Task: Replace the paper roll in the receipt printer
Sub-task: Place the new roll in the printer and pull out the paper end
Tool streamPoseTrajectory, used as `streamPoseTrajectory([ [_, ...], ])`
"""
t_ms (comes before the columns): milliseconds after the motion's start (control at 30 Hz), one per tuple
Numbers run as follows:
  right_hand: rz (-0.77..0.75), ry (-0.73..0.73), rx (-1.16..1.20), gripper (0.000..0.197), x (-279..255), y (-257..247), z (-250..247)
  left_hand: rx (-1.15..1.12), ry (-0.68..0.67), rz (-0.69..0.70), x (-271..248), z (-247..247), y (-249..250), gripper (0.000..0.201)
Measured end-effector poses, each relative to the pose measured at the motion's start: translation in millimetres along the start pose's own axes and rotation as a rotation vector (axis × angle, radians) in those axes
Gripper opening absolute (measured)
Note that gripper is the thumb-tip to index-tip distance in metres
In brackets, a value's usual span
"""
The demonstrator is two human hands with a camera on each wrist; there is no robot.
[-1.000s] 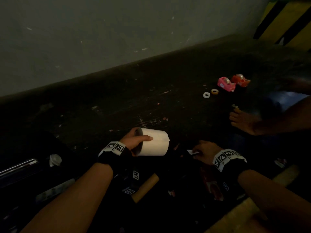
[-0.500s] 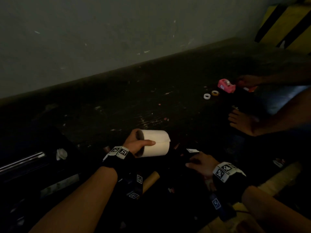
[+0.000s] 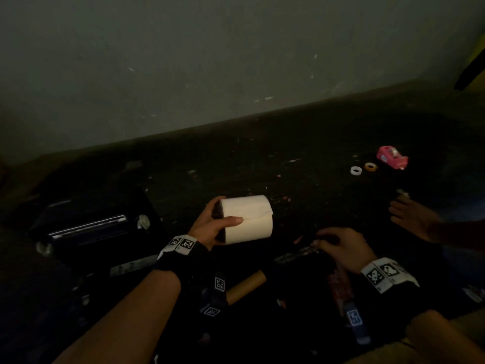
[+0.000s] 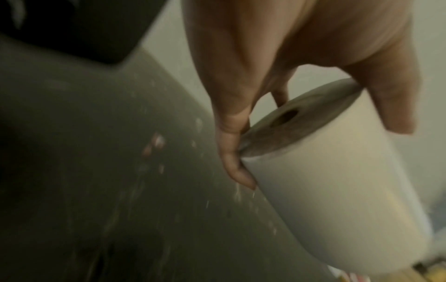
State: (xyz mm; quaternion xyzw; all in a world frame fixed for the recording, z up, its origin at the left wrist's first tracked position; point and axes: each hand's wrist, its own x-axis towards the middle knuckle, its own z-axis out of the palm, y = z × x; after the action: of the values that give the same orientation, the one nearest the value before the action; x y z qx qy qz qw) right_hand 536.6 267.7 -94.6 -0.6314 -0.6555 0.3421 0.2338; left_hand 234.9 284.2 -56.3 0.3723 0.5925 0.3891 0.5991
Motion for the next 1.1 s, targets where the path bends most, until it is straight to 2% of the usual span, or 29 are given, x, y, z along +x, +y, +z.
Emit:
streamPoseTrajectory([
  [200,-0.016,0.223,0.184,0.03,1.7,-41.0,-29.8,-0.095,0.052,0.125,-29.2,-17.1,13.4,0.056],
  [433,-0.001,0.283,0.452,0.027,-12.1,-79.8,-18.1,-0.177,0.006,0.18,-66.3,-36.4,18.9,0.069],
  [667,-0.029,0.292,0.459,0.027,-46.2,-110.0,-3.3,-0.215,-0.063,0.23,-101.5,-54.2,14.5,0.066],
  [867,-0.145,0.32,0.344,0.029,-91.5,-133.6,2.6,-0.22,-0.088,0.254,-133.0,-77.7,1.2,0.069],
  [1100,-0.239,0.306,0.243,0.026,-141.0,-155.6,2.3,-0.221,-0.182,0.274,-162.9,-84.3,0.2,0.066],
])
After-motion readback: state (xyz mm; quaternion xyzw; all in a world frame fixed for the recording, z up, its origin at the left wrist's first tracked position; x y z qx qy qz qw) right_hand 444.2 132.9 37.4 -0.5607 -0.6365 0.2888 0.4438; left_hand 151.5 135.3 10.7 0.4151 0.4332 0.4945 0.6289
